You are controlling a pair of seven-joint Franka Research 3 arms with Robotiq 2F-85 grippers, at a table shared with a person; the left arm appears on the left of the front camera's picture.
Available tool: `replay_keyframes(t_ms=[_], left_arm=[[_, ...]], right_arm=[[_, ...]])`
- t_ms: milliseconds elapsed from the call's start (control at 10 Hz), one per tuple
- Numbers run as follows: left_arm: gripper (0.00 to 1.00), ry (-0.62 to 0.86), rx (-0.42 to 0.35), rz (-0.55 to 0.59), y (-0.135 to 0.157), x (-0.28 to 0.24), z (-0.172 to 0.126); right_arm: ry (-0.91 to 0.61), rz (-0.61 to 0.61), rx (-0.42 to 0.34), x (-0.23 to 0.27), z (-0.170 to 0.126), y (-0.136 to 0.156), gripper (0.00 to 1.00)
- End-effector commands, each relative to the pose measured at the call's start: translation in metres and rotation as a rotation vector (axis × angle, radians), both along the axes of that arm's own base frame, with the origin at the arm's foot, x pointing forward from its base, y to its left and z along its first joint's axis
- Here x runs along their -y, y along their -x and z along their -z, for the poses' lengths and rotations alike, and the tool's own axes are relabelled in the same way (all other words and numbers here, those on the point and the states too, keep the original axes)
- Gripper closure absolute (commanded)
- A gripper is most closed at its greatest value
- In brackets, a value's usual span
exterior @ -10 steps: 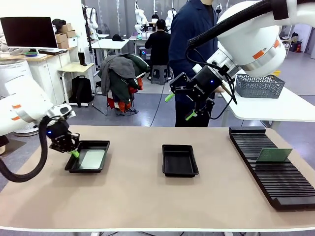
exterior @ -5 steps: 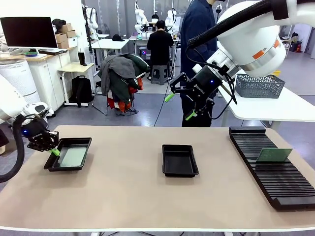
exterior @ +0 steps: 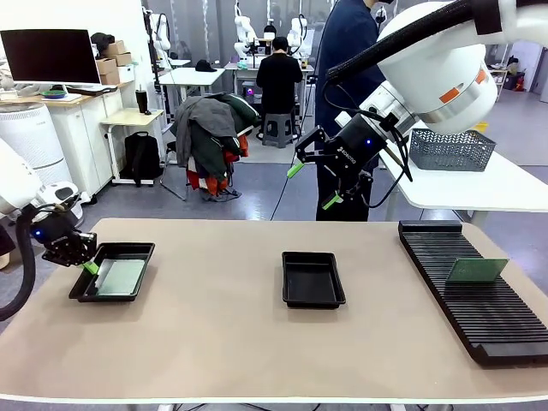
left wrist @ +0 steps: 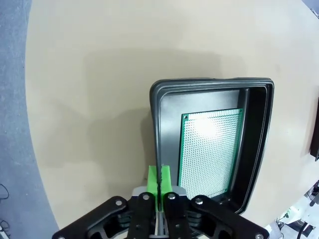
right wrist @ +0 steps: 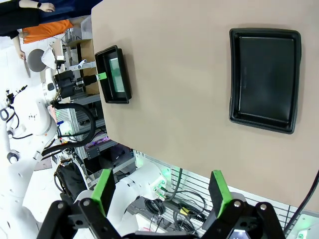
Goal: Inspect and transfer BCBs to ESD trays.
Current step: Pick up the ESD tray and place it on the left side of the table.
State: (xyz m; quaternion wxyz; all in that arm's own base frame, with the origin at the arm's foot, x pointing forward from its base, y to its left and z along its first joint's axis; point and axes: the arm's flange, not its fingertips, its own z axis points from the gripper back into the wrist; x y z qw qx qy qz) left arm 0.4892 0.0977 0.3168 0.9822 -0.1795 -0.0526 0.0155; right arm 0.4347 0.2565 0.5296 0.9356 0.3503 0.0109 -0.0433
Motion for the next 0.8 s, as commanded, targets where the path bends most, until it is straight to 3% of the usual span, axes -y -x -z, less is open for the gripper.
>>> replay_keyframes(t_ms=[0,400,600,700], left_arm=[[0.97,0.015,0.020,0.006,-0.0011,-0.0076,0.0065],[0.97,0.016,0.016,0.008,0.0020,-0.0038,0.0125],[0.82,0.010,0.025,0.011,0.0046,-0.0018,0.0087],[0.70,-0.001,0.022,0.011,0.0053,-0.0008,0.0064]], right_arm=[[0.010,0.010,0.004,-0.0016,0.0001,-0.0026,0.00],[0.010,0.010,0.004,-0.0016,0.0001,-0.0026,0.00],[0.010,0.010,0.004,-0.0016,0.0001,-0.0026,0.00],[0.010,0.010,0.004,-0.0016,0.0001,-0.0026,0.00]])
